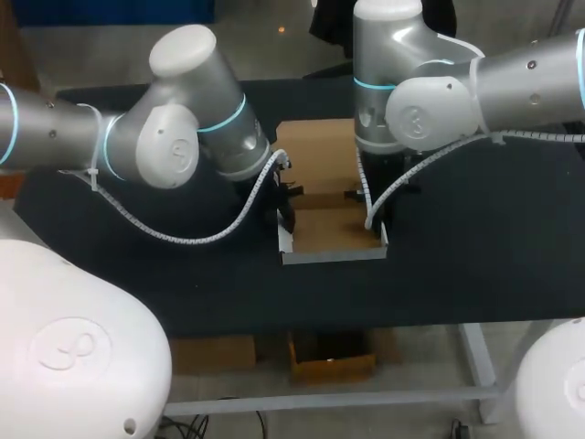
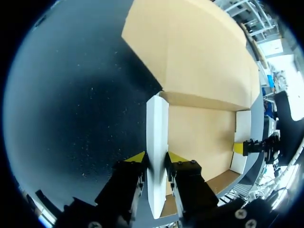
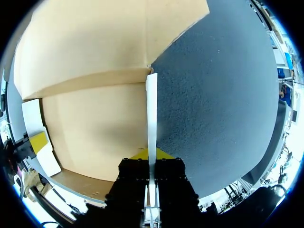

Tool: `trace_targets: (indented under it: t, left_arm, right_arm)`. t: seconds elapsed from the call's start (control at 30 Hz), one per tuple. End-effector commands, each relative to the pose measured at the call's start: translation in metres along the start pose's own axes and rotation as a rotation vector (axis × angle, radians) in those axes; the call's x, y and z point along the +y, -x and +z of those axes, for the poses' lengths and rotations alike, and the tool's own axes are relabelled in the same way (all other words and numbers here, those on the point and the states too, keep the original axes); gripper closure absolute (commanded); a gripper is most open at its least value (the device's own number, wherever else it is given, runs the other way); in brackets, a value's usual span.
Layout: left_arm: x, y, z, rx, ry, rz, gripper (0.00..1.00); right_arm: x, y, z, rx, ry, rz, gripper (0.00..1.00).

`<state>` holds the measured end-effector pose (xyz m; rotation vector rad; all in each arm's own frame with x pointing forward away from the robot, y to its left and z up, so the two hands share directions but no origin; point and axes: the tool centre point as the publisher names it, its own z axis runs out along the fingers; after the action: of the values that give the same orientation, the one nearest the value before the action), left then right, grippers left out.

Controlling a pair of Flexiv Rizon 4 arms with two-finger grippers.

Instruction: Assemble the packaging by folding the flat box into shape, placing the metal phone stand inside, and closing the box properly

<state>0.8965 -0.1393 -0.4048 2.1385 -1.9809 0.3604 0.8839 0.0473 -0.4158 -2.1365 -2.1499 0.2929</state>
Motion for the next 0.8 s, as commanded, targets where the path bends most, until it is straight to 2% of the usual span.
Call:
trace_targets:
  t: [0.03,0.63,0.8]
  left_arm:
    - [-0.002,-0.001,0.0,-0.052,0.001,-0.005,0.75]
    - [0.0,0.001,-0.01,-0.043,0.017,-0.004,0.73]
    - [0.0,0.001,-0.011,-0.046,0.025,-0.01,0.77]
  right_arm:
    - [0.0,0.0,0.0,-0.002,-0.003,0.0,1.0]
    - [0.0,0.0,0.0,-0.002,-0.003,0.0,1.0]
    - [0.0,0.0,0.0,-0.002,-0.003,0.0,1.0]
